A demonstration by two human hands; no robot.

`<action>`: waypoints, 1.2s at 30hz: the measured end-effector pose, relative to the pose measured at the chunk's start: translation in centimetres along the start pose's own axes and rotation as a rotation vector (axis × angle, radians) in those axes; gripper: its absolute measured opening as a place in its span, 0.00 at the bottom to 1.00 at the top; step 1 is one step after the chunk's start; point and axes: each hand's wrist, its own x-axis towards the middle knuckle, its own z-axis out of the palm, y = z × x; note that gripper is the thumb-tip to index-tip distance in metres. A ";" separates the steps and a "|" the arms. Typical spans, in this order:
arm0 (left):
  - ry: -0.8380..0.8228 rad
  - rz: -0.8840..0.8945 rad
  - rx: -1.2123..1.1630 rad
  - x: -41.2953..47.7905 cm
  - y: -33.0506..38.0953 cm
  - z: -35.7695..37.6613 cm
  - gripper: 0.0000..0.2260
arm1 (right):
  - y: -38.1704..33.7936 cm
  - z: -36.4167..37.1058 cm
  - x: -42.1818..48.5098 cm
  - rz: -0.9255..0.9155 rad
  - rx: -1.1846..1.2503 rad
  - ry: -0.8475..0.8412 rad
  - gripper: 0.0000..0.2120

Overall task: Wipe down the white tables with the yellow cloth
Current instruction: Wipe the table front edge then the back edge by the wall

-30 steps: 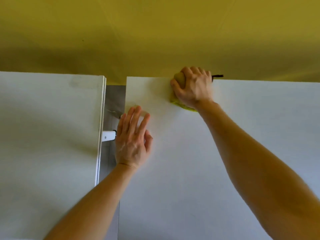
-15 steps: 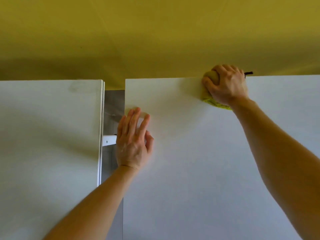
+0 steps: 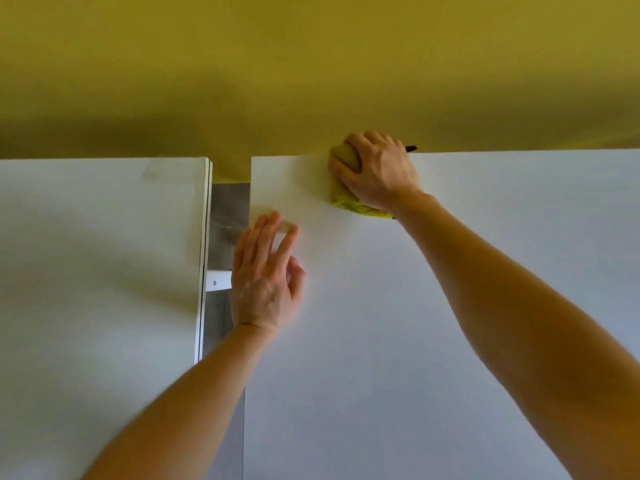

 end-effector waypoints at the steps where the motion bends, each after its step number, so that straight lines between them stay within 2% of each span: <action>1: -0.008 0.004 0.000 0.1 0.0 -0.1 0.21 | 3.7 -1.8 -1.3 0.039 -0.032 0.019 0.27; 4: -0.014 0.003 0.010 0.2 0.1 -0.1 0.22 | 10.5 -5.8 -4.2 0.202 -0.093 0.037 0.26; 7: -0.029 0.009 0.051 0.2 -0.2 -0.1 0.23 | 6.9 -4.3 -3.3 0.335 -0.147 0.065 0.28; 12: -0.020 0.030 0.089 -0.4 -1.0 -0.2 0.23 | -9.2 2.6 1.1 0.075 -0.190 -0.113 0.28; 14: -0.022 0.044 0.125 -0.4 -0.9 -0.2 0.24 | -11.9 3.5 1.7 0.007 -0.149 -0.124 0.26; 17: -0.039 0.054 0.200 0.1 -0.5 -0.1 0.24 | -7.7 2.6 1.5 -0.104 -0.066 -0.109 0.25; 21: -0.177 -0.001 0.330 0.9 1.1 -0.9 0.26 | 7.4 -2.9 -1.3 -0.028 -0.054 -0.071 0.27; 24: -0.273 -0.255 0.430 1.8 5.5 -0.2 0.35 | 19.8 -9.1 -5.5 0.076 -0.086 -0.023 0.28; 26: -0.238 -0.439 0.402 2.6 9.9 1.3 0.38 | 24.0 -11.1 -7.4 0.157 -0.108 0.002 0.28; 27: -0.208 -0.453 0.361 3.0 12.2 2.1 0.38 | 24.6 -11.1 -7.7 0.182 -0.129 0.002 0.29; 29: -0.149 -0.317 0.272 3.4 16.5 3.9 0.35 | 23.2 -10.1 -7.2 0.206 -0.168 -0.001 0.29; 31: -0.135 -0.204 0.194 3.5 20.1 5.6 0.32 | 19.4 -8.6 -5.5 0.138 -0.170 -0.046 0.26; 34: -0.150 -0.245 0.184 2.9 22.8 7.2 0.32 | 12.1 -5.8 -2.5 -0.061 -0.144 -0.154 0.23; 36: -0.138 -0.262 0.197 2.5 22.6 7.6 0.32 | 8.6 -4.3 -0.9 -0.132 -0.095 -0.165 0.23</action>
